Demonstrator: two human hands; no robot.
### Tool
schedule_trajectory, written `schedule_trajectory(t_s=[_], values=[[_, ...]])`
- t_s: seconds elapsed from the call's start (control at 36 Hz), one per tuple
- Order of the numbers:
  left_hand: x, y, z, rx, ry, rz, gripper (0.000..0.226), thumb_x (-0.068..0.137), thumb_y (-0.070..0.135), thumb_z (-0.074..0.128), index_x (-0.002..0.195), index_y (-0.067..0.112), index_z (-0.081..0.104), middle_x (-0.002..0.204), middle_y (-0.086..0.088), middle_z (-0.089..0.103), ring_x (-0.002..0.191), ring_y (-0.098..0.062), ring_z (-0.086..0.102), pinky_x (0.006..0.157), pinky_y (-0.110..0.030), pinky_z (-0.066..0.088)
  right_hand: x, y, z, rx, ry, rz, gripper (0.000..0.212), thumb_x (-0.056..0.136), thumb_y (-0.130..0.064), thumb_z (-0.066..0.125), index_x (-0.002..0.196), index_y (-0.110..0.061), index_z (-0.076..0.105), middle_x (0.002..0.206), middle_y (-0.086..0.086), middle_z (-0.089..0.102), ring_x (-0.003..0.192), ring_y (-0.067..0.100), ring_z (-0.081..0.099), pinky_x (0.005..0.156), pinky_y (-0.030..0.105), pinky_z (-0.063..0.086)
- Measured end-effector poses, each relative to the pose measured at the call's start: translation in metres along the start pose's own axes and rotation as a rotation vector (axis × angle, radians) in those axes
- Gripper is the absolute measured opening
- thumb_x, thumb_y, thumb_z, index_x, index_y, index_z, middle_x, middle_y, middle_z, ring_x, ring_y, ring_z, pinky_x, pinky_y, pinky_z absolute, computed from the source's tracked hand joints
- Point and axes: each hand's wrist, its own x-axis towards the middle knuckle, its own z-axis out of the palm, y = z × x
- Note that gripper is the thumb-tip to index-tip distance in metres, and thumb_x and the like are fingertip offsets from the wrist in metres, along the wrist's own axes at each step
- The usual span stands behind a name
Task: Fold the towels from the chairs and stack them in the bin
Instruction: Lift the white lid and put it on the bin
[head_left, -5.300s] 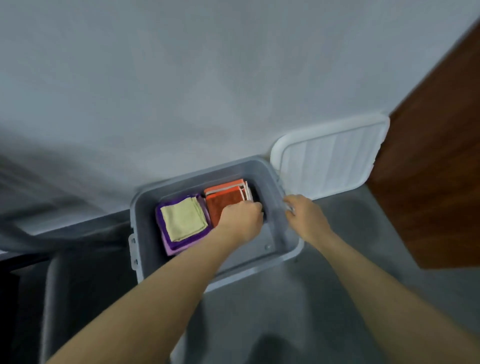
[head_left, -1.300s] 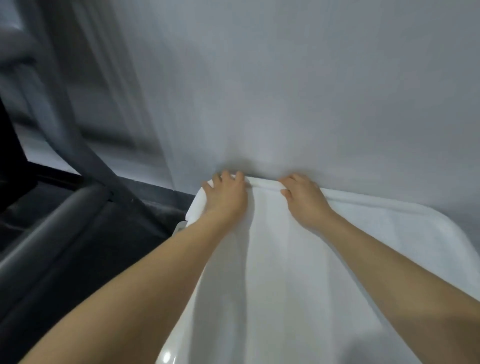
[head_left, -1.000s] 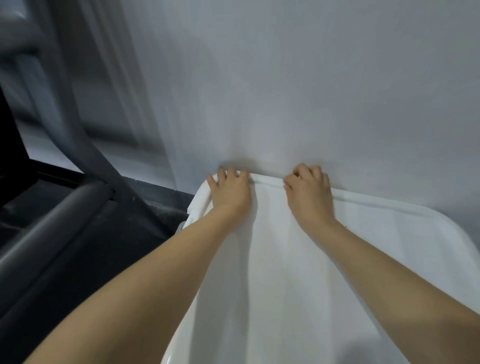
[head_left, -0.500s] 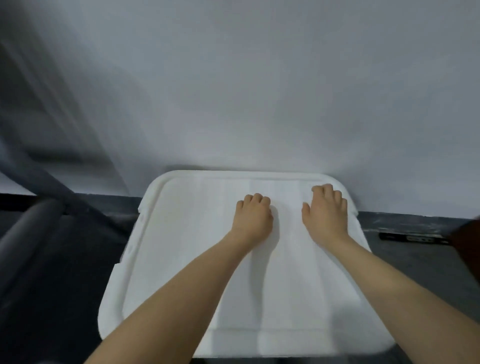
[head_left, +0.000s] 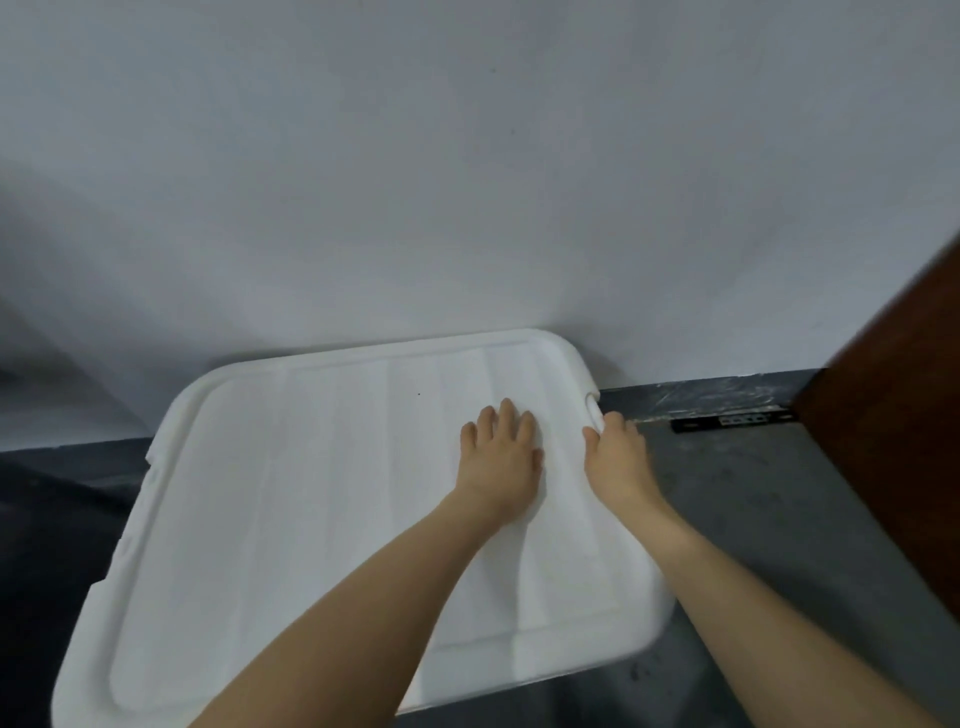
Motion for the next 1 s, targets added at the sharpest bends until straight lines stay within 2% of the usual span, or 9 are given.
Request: schedule_trajectory(t_s=[0.14,0.25,0.31,0.42,0.5,0.56,0.67,0.72,1.0], values=[[0.002,0.000,0.005,0.052,0.000,0.000,0.052,0.102,0.036,0.024,0.148,0.014,0.017,0.156,-0.013,0.007,0.141,-0.037,0.012,0.112,-0.048,0.016,0.000,0.008,-0.001,-0.011,-0.044,0.054,0.032,0.099,-0.043,0.035,0.120,-0.019,0.042,0.128,0.011,0.041,0.117,0.037,0.040,0.099,0.050,0.034],[0.001,0.000,0.008,0.063,0.002,-0.007,0.054,0.102,0.037,0.021,0.150,0.015,0.012,0.158,-0.011,0.003,0.143,-0.033,0.008,0.114,-0.047,0.012,0.001,0.018,-0.001,0.093,-0.165,0.132,0.041,0.094,-0.060,0.029,0.121,-0.029,0.035,0.112,0.013,0.054,0.098,0.035,0.054,0.090,0.049,0.046],[0.000,0.002,0.010,0.062,0.000,-0.014,0.054,0.102,0.036,0.020,0.151,0.015,0.011,0.158,-0.010,0.003,0.143,-0.033,0.007,0.114,-0.047,0.011,0.001,0.018,0.001,0.061,-0.140,0.169,0.050,0.093,-0.062,0.031,0.127,-0.025,0.032,0.121,0.016,0.050,0.108,0.037,0.050,0.094,0.047,0.042],[-0.001,0.002,0.012,0.057,0.001,-0.024,0.053,0.102,0.035,0.019,0.150,0.015,0.010,0.158,-0.010,0.002,0.143,-0.032,0.006,0.115,-0.047,0.010,-0.003,0.009,0.000,-0.116,0.093,0.109,0.062,0.092,-0.053,0.048,0.128,-0.005,0.036,0.131,0.020,0.041,0.121,0.036,0.040,0.096,0.042,0.037],[-0.001,0.001,0.014,0.051,0.010,-0.025,0.053,0.102,0.035,0.020,0.150,0.016,0.011,0.158,-0.009,0.003,0.143,-0.031,0.006,0.114,-0.047,0.011,-0.003,0.009,-0.005,-0.127,0.063,0.086,0.058,0.094,-0.047,0.049,0.124,0.003,0.046,0.129,0.020,0.040,0.119,0.034,0.040,0.093,0.040,0.040],[-0.001,0.002,0.014,0.053,0.012,-0.026,0.053,0.102,0.036,0.019,0.151,0.016,0.010,0.158,-0.009,0.003,0.144,-0.031,0.006,0.114,-0.047,0.011,-0.002,0.011,-0.007,-0.118,0.025,0.073,0.056,0.094,-0.047,0.049,0.122,0.001,0.050,0.126,0.020,0.041,0.116,0.035,0.042,0.089,0.040,0.042],[-0.002,0.004,0.014,0.063,0.012,-0.033,0.054,0.102,0.036,0.017,0.151,0.015,0.008,0.158,-0.009,0.002,0.144,-0.032,0.005,0.115,-0.048,0.010,-0.008,0.017,-0.004,-0.012,-0.054,0.078,0.046,0.098,-0.045,0.040,0.121,-0.006,0.037,0.115,0.018,0.054,0.098,0.037,0.057,0.070,0.037,0.044],[-0.001,0.004,0.014,0.062,0.019,-0.031,0.054,0.102,0.036,0.017,0.151,0.016,0.008,0.158,-0.009,0.002,0.144,-0.031,0.005,0.115,-0.047,0.010,-0.009,0.018,-0.002,-0.029,-0.041,0.053,0.042,0.100,-0.044,0.036,0.119,-0.007,0.037,0.110,0.018,0.059,0.093,0.036,0.060,0.069,0.038,0.047],[-0.001,0.003,0.021,0.016,0.064,-0.035,0.052,0.101,0.036,0.018,0.150,0.018,0.013,0.158,-0.007,0.005,0.144,-0.029,0.007,0.114,-0.046,0.010,-0.011,0.018,0.003,-0.217,0.031,-0.036,0.040,0.103,-0.040,0.029,0.124,-0.008,0.039,0.112,0.016,0.061,0.098,0.034,0.061,0.064,0.033,0.038]])
